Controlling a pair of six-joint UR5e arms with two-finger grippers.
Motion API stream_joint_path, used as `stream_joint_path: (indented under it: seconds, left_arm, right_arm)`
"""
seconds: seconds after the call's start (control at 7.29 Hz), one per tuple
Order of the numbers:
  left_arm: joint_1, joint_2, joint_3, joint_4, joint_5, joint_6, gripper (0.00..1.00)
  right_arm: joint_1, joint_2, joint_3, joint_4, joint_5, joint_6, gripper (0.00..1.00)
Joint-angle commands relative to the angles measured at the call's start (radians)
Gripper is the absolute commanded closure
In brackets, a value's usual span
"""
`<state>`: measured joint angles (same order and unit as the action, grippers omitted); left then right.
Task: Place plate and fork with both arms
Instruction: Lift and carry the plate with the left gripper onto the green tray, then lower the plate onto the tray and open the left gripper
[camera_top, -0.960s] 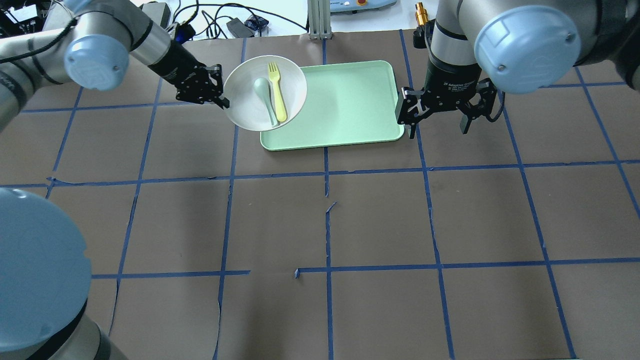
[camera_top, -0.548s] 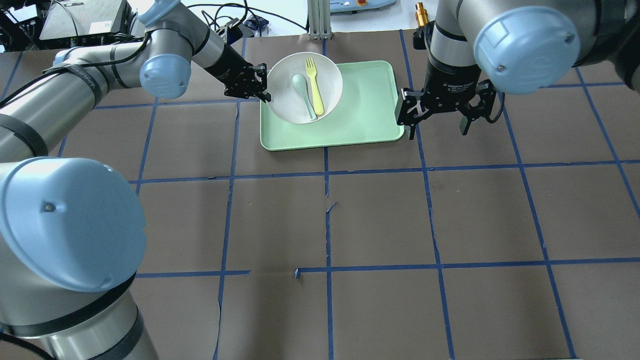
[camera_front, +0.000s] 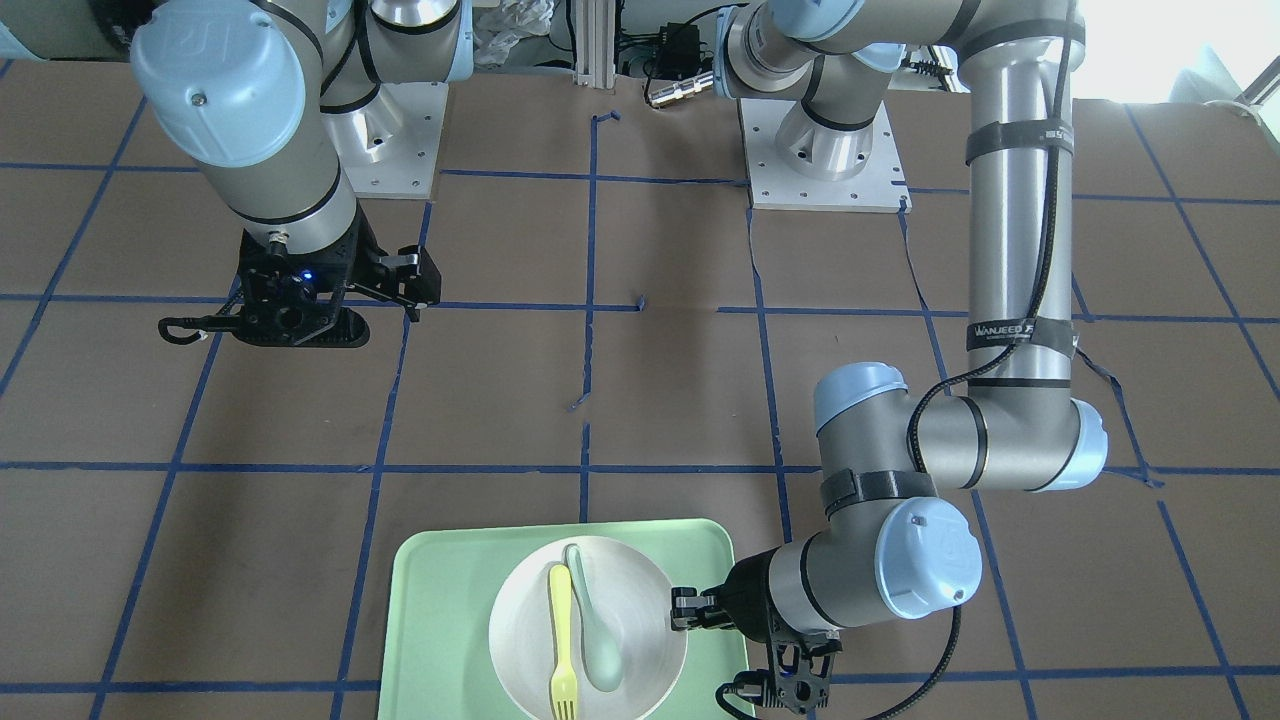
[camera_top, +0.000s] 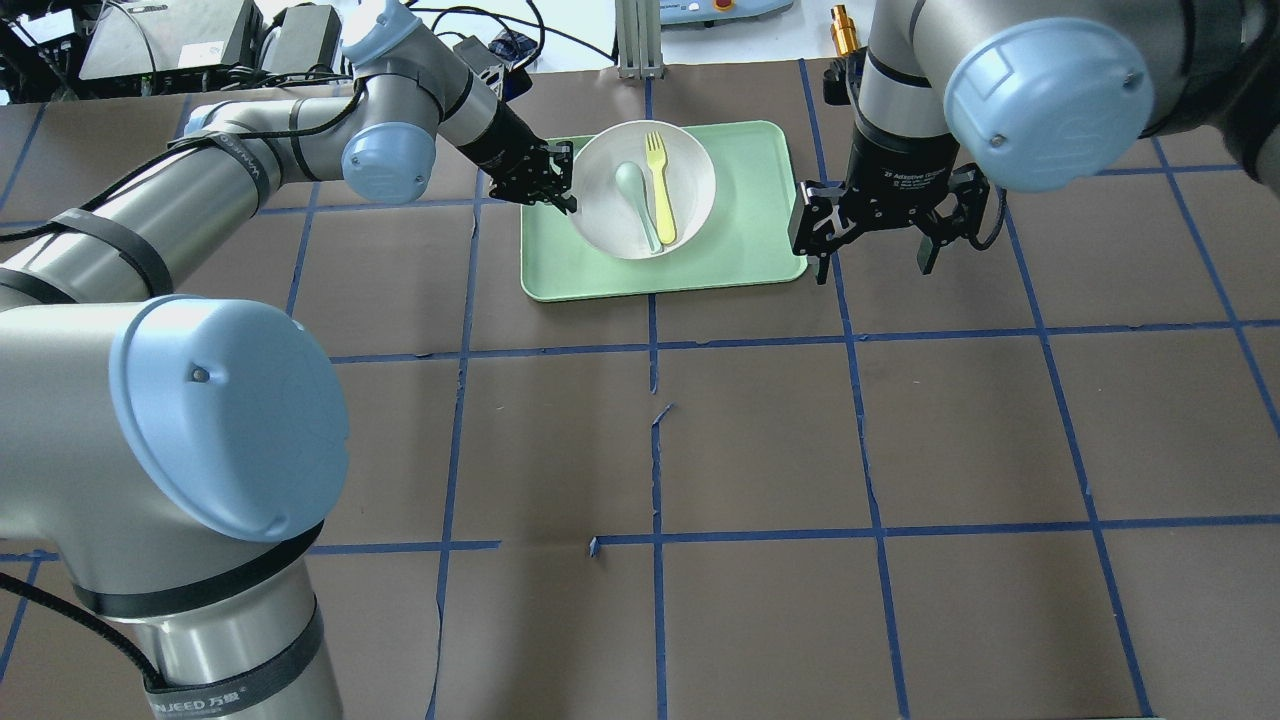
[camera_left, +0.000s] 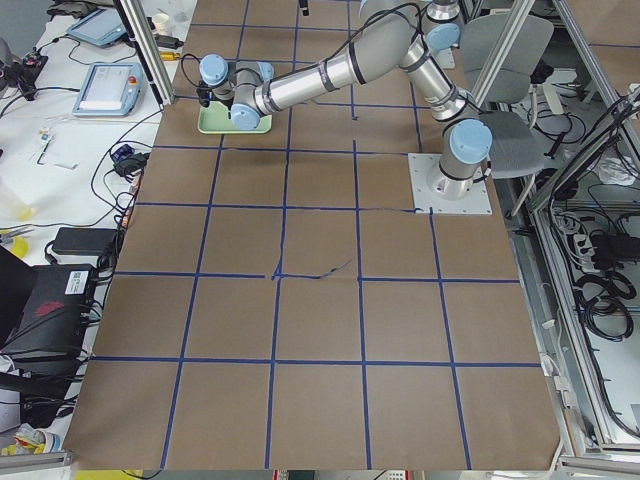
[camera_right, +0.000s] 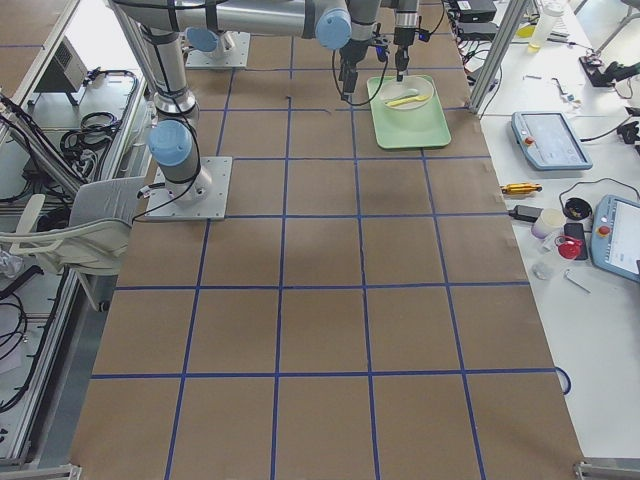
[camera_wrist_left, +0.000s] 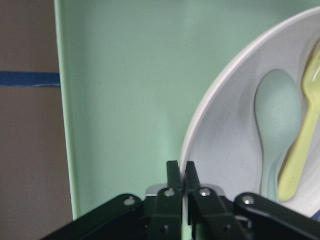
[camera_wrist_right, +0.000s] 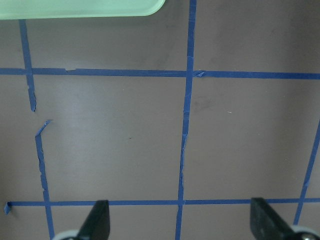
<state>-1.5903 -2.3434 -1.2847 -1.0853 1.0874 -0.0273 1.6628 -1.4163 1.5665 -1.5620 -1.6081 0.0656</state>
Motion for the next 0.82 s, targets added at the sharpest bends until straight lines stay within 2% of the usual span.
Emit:
stream_joint_path:
  seconds: [0.0, 0.14, 0.27, 0.41, 0.55, 0.69]
  left_arm:
    - [-0.017, -0.016, -0.001, 0.004, 0.0, 0.007, 1.0]
    - [-0.019, -0.019, -0.001, 0.008, 0.0, 0.009, 0.88]
    - [-0.026, -0.02, -0.002, 0.01, 0.017, 0.01, 0.69]
    - [-0.03, -0.024, -0.002, 0.028, 0.022, 0.009, 0.47]
    - [-0.03, -0.024, -0.008, 0.053, 0.023, 0.012, 0.13]
    - [-0.028, -0.007, -0.001, 0.053, 0.023, 0.009, 0.0]
  right_arm:
    - [0.0, 0.003, 0.006, -0.003, 0.002, -0.003, 0.0]
    - [0.0, 0.005, 0.006, -0.003, 0.0, -0.003, 0.0]
    - [0.0, 0.005, 0.006, -0.003, 0.003, -0.004, 0.0]
    - [0.0, 0.005, 0.006, -0.003, 0.007, -0.006, 0.0]
    - [0.0, 0.005, 0.004, -0.004, 0.005, -0.006, 0.0]
    - [0.0, 0.013, 0.003, -0.062, 0.002, -0.006, 0.0]
